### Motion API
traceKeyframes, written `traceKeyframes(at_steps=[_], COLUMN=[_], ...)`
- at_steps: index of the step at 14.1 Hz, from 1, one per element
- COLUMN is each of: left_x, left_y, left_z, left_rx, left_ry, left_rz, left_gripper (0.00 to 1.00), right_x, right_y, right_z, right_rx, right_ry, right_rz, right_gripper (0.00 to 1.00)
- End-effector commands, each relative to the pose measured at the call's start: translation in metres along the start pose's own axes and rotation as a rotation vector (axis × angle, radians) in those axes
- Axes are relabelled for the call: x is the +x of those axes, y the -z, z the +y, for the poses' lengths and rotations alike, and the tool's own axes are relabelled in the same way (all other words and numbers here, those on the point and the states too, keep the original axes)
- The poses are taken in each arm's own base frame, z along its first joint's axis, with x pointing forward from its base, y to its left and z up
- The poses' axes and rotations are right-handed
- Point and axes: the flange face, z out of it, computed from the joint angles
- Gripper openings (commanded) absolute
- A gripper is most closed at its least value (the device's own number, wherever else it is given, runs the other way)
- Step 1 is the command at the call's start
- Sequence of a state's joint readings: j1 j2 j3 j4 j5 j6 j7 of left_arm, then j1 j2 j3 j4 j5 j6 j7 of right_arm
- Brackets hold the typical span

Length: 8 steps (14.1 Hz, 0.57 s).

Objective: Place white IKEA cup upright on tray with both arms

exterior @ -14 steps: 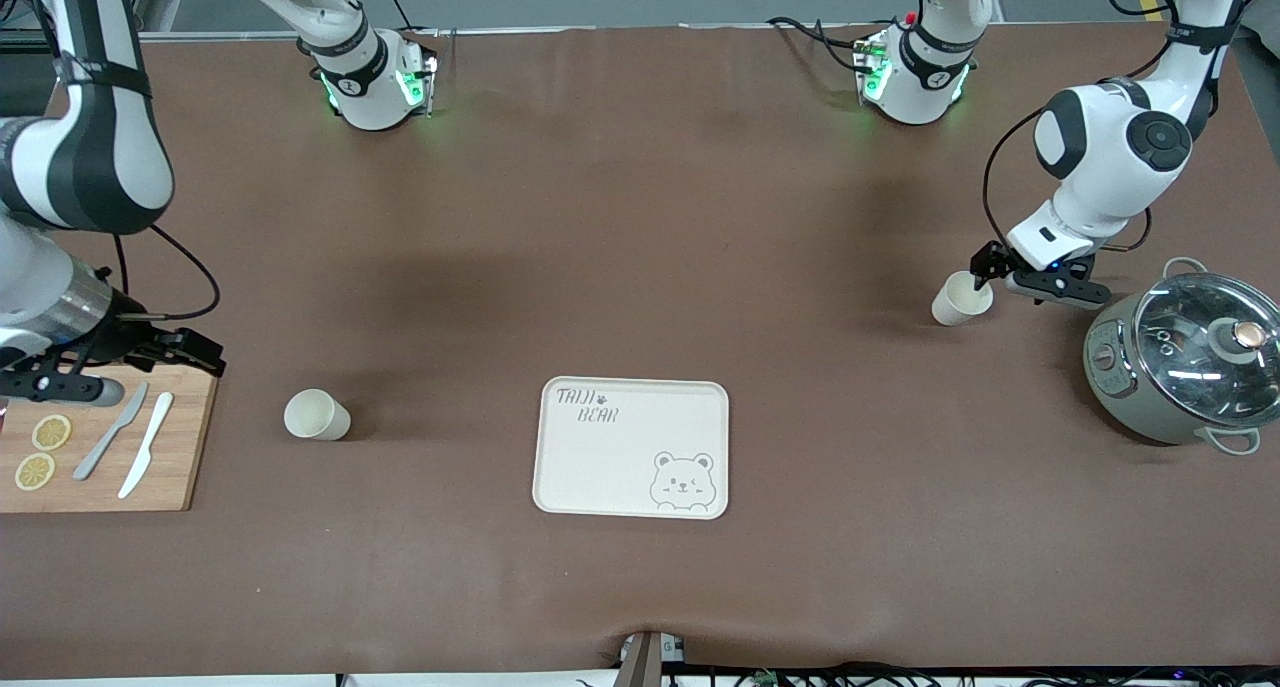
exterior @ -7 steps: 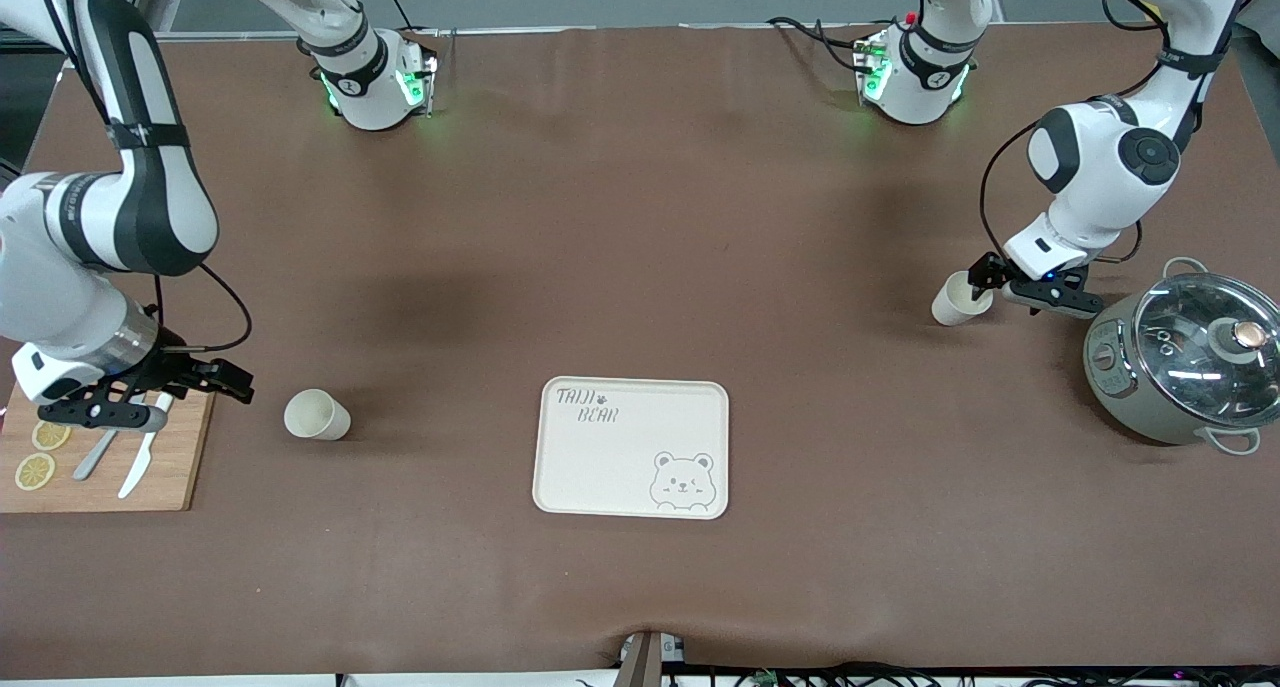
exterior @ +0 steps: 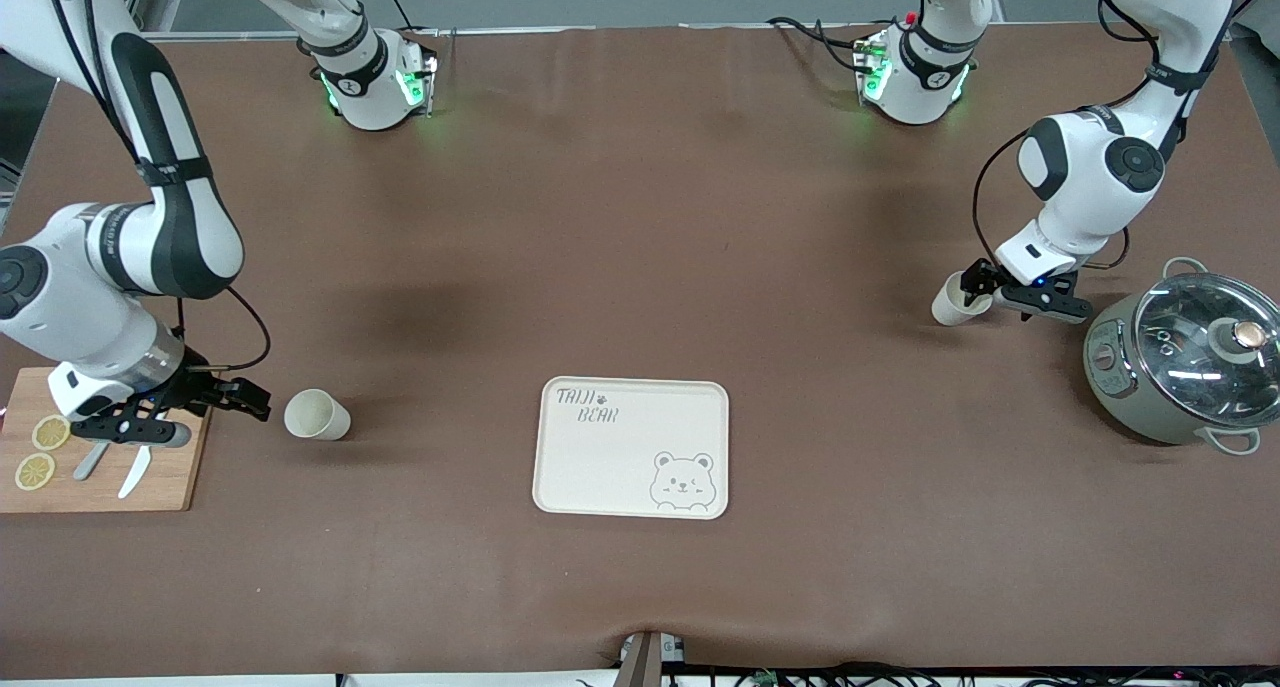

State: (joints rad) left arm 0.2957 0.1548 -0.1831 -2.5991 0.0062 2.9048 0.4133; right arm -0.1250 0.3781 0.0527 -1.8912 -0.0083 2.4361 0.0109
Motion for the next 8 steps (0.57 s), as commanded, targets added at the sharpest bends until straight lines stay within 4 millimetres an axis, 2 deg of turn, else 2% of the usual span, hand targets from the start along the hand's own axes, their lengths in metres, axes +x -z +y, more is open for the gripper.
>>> traceKeyframes(at_steps=[1, 4, 8], left_x=[-0.001, 0.000, 0.001], left_y=[0.000, 0.001, 0.000], left_z=[0.003, 0.004, 0.006], left_rx=[0.006, 0.006, 0.004], left_ry=[-0.021, -0.023, -0.027], left_rz=[0.012, 0.013, 0.012], left_gripper=[1.00, 1.00, 0.99], right_x=[-0.009, -0.016, -0.026], right_y=[-0.018, -0.030, -0.048], right_z=[0.000, 0.007, 0.006], right_rx=[-0.008, -0.010, -0.008], right_ry=[0.020, 0.016, 0.028], right_rz=[0.024, -0.008, -0.067], right_gripper=[1.00, 1.00, 1.00])
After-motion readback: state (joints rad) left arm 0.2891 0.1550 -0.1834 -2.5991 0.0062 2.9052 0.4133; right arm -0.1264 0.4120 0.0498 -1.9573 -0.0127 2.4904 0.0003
